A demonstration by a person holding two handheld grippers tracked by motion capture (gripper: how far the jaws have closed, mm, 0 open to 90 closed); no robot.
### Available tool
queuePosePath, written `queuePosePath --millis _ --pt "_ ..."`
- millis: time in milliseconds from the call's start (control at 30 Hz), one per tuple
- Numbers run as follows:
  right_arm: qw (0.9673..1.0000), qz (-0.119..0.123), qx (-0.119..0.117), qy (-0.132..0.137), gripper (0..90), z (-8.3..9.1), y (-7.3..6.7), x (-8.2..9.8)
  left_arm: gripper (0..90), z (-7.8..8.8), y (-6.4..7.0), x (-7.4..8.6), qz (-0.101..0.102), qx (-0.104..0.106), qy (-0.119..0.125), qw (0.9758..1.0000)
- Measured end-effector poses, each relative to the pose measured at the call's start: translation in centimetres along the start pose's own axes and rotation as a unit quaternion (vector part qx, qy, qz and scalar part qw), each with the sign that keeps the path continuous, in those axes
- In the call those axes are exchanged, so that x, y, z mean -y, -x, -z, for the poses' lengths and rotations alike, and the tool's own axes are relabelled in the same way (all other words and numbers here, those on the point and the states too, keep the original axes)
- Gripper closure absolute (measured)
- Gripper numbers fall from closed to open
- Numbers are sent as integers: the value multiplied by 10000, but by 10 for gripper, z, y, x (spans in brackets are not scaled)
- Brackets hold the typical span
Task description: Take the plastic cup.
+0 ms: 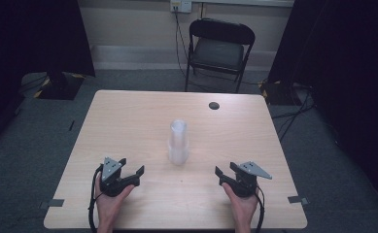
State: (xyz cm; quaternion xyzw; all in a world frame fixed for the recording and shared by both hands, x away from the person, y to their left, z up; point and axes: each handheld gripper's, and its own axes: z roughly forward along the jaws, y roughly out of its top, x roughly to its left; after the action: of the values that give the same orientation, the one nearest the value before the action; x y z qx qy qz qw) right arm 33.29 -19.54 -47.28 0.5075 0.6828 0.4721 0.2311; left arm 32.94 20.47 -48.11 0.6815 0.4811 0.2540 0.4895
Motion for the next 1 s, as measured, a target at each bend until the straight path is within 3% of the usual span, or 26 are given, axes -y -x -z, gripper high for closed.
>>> queuePosePath --millis 200,467,700,767,1000 --pt "10000 -12 -97 -17 351 -1 -4 1 226 -1 1 -3 145 101 47 9998" --pt "9997 -9 -258 7 349 -1 -9 2 228 -3 2 -13 -4 113 107 9999" --pt "9991 33 -424 20 353 0 -15 4 236 -7 7 -21 -80 340 220 9991" --pt "9989 2 -477 13 353 3 -18 6 229 -9 11 -25 -187 432 175 9987" --pt "9980 87 -620 17 358 3 -23 4 229 -12 17 -37 -307 529 252 9978"
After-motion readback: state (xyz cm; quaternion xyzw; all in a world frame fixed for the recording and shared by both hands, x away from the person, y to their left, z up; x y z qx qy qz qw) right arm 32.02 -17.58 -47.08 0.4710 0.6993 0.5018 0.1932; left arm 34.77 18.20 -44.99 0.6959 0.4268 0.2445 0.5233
